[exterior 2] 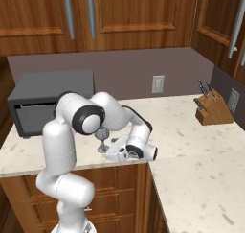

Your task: Retrieve the wine glasses from the counter and place one next to each plate.

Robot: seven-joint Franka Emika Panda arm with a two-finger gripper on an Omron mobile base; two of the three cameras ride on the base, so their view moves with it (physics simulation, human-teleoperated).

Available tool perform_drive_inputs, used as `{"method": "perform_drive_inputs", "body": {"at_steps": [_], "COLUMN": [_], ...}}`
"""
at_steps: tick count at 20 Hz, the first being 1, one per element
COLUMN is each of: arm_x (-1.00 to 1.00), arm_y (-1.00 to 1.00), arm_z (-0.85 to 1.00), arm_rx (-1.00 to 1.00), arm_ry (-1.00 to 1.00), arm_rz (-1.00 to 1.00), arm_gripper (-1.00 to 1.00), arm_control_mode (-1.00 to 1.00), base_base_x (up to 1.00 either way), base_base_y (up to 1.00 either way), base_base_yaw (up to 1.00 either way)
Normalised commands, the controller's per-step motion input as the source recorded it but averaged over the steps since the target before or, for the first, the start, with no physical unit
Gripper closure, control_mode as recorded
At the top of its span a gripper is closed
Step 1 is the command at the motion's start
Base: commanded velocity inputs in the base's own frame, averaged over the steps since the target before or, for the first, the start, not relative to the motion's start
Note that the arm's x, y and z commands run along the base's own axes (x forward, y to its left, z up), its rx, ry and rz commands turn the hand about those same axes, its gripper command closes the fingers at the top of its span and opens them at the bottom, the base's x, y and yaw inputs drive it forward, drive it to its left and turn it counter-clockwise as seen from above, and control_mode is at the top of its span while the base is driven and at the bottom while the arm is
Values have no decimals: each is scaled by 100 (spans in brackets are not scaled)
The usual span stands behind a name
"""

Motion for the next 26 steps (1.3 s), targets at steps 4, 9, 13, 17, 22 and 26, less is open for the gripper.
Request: {"method": "perform_drive_inputs", "body": {"at_steps": [4, 9, 13, 17, 22, 26], "arm_x": [8, -3, -12, 0, 3, 0], "arm_y": [0, 6, 15, 14, 4, 0], "arm_z": [-2, 0, 0, 0, 0, 0], "arm_rx": [0, 0, 0, 0, 0, 0], "arm_ry": [1, 1, 2, 6, 11, 16], "arm_rz": [-5, 0, 0, -2, -7, -11], "arm_gripper": [-100, -100, -100, -100, -100, -100], "arm_control_mode": [-100, -100, -100, -100, -100, -100], "base_base_x": [0, 0, 0, 0, 0, 0], "base_base_y": [0, 0, 0, 0, 0, 0], "base_base_yaw": [0, 0, 0, 0, 0, 0]}}
